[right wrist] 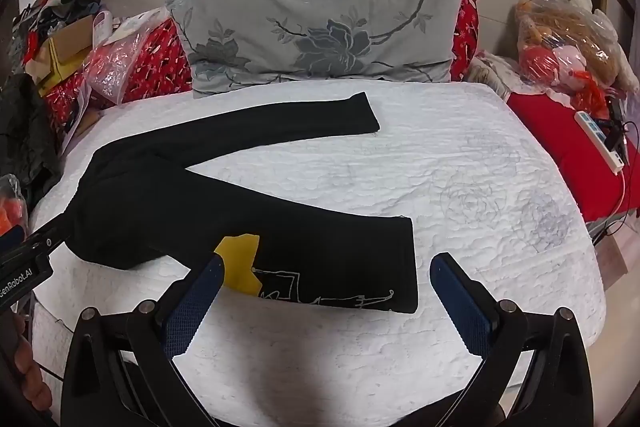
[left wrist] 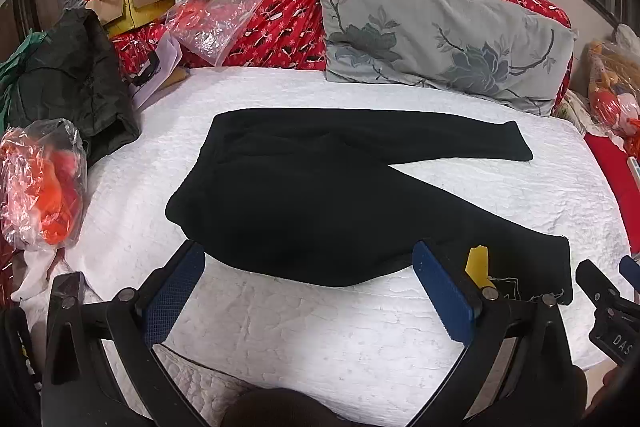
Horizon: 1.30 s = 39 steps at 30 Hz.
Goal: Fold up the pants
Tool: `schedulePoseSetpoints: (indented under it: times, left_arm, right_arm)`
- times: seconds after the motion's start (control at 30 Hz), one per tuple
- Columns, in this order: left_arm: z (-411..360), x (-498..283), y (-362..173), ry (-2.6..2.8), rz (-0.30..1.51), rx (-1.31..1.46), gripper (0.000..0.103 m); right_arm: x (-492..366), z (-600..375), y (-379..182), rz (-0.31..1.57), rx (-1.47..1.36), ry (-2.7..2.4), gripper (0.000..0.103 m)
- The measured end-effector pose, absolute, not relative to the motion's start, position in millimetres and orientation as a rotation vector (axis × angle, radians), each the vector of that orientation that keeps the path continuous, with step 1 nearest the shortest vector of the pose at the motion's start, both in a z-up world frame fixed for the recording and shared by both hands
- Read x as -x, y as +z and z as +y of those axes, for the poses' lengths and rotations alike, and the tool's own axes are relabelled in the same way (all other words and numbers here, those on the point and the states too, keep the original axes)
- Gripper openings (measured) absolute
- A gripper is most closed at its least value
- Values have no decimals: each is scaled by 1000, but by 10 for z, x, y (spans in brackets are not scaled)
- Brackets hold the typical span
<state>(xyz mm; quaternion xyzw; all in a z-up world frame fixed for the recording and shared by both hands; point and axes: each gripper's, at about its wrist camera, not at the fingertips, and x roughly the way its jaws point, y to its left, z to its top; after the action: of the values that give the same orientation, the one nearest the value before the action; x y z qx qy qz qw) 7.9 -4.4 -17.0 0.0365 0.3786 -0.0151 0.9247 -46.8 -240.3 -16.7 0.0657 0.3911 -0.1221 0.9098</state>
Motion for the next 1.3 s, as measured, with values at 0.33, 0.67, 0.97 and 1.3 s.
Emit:
schedulePoseSetpoints:
  times: [0.33, 0.67, 0.97, 1.3]
  left_arm:
    - [-92, -84, -170, -46, 786, -80, 103]
    - [-142, -82, -193, -59, 798, -84, 103]
    - [-139, -3, -305, -71, 826, -88, 103]
    - [-60, 61, -334, -65, 840, -65, 103]
  right_arm:
    - [446, -2438, -196, 813, -144, -255, 103]
    - [434, -2456, -212, 819, -149, -255, 103]
    - [468, -2455, -268, 821, -150, -256, 103]
    - [553, -2414, -294, 825, -148, -258, 103]
